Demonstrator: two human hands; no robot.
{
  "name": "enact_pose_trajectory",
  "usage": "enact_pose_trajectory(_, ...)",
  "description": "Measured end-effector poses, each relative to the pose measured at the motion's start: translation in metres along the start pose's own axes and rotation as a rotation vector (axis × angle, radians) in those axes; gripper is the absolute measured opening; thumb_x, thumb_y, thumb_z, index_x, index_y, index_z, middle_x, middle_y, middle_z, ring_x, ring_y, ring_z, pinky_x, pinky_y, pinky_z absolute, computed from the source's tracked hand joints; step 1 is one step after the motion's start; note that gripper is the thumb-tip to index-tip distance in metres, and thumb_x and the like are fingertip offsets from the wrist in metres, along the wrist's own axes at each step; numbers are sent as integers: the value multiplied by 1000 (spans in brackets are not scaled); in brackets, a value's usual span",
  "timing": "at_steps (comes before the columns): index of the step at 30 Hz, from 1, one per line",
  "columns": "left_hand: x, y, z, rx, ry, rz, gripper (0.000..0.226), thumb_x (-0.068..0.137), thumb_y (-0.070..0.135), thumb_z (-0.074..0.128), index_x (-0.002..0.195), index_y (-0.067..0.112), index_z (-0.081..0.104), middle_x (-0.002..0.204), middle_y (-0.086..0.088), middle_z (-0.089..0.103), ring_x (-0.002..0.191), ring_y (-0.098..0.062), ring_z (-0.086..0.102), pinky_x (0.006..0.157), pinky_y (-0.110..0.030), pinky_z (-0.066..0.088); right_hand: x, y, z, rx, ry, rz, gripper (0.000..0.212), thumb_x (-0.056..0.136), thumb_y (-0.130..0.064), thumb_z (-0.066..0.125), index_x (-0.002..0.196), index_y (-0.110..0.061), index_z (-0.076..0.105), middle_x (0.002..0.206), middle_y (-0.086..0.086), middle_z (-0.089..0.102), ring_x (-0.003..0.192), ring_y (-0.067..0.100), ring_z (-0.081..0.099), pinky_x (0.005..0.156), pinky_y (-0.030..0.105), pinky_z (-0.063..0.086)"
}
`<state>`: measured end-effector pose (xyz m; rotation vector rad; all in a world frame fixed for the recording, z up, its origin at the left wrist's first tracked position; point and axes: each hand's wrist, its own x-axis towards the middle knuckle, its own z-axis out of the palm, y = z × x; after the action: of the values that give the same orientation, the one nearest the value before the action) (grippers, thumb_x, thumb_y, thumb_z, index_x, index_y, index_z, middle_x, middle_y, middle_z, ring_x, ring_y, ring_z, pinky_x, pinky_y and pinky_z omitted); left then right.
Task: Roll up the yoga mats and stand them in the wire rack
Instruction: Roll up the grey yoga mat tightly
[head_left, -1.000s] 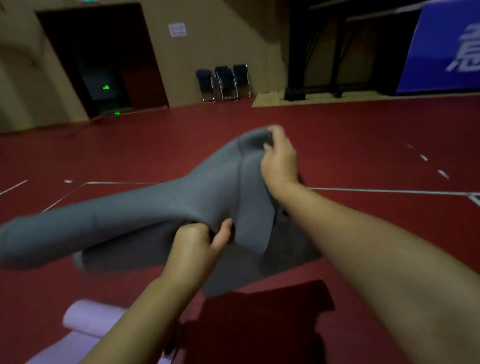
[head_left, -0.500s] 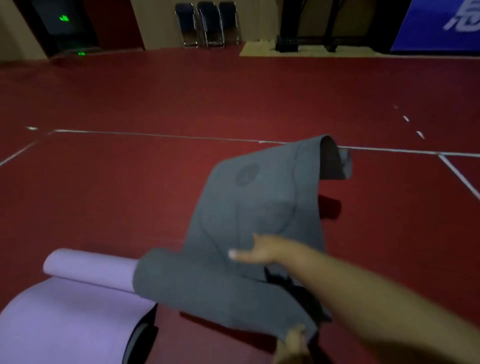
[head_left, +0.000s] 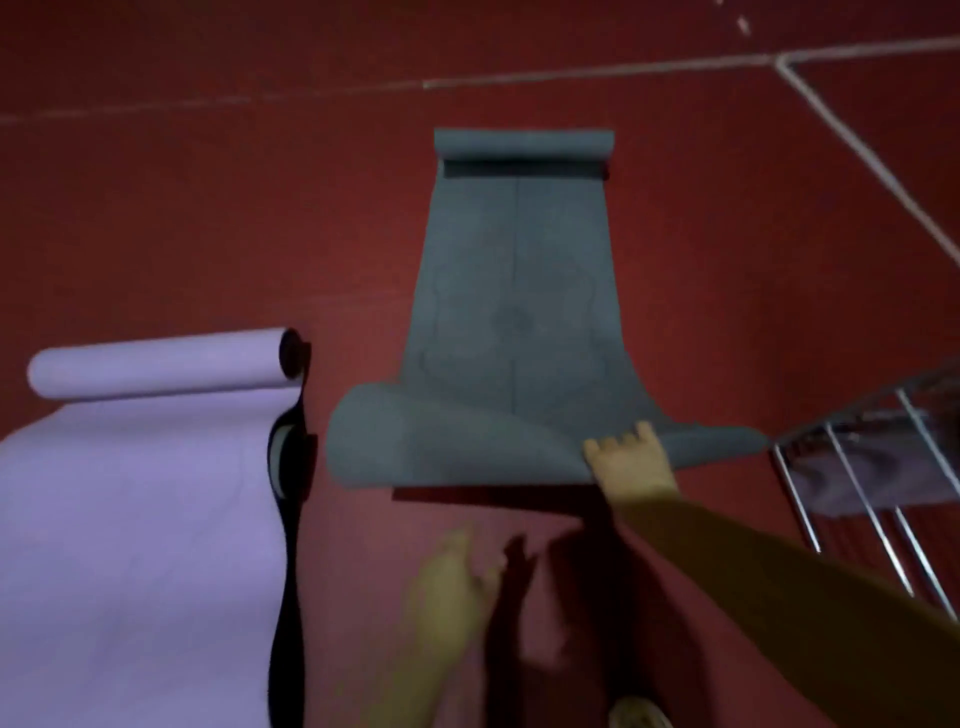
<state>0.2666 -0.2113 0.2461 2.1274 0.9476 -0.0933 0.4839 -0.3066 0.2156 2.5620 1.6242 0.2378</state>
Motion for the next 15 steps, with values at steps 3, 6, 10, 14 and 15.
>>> enact_pose_trajectory(3, 2, -26, 22, 310, 110, 39, 88, 82, 36, 68, 151, 22, 15, 159, 4, 6, 147, -20, 7, 114, -44, 19, -54, -13, 30, -10, 34, 64, 20, 67, -7, 40, 61, -16, 57, 41, 3, 44, 39, 20, 45, 64, 35, 32)
enact_pose_trajectory(6, 34, -25, 79, 620, -97, 102, 103, 83, 44, 64, 150, 29, -13, 157, 7, -20, 145, -19, -19, 115, -55, 2, -97, -31, 83, 91, 155, -13, 25, 66, -17, 38, 69, -18, 62, 54, 0, 52, 48, 21, 53, 65, 34, 28)
enact_pose_trajectory(10, 54, -55, 173, 872, -383, 79, 88, 85, 35, 63, 152, 23, 6, 157, 0, 18, 147, -21, 7, 110, -63, -6, -177, -31, 167, 199, 193, -80, 27, 64, -16, 48, 90, -17, 54, 67, -1, 58, 59, 22, 59, 75, 37, 30)
enact_pose_trajectory(14, 42, -101, 252, 762, -475, 80, 50, 92, 23, 52, 140, 28, 41, 133, -4, 54, 124, -24, 49, 108, -39, 30, -239, -12, 232, 234, -92, 70, 63, 11, -6, 79, 72, -16, 67, 65, 2, 62, 57, 23, 63, 71, 33, 26)
enact_pose_trajectory(15, 43, -118, 265, 687, -503, 43, 47, 92, 24, 53, 138, 29, 44, 132, -5, 56, 122, -25, 51, 101, -35, 37, -248, -7, 248, 239, -144, 140, 63, 9, -6, 79, 70, -15, 68, 65, 4, 62, 56, 24, 63, 70, 34, 25)
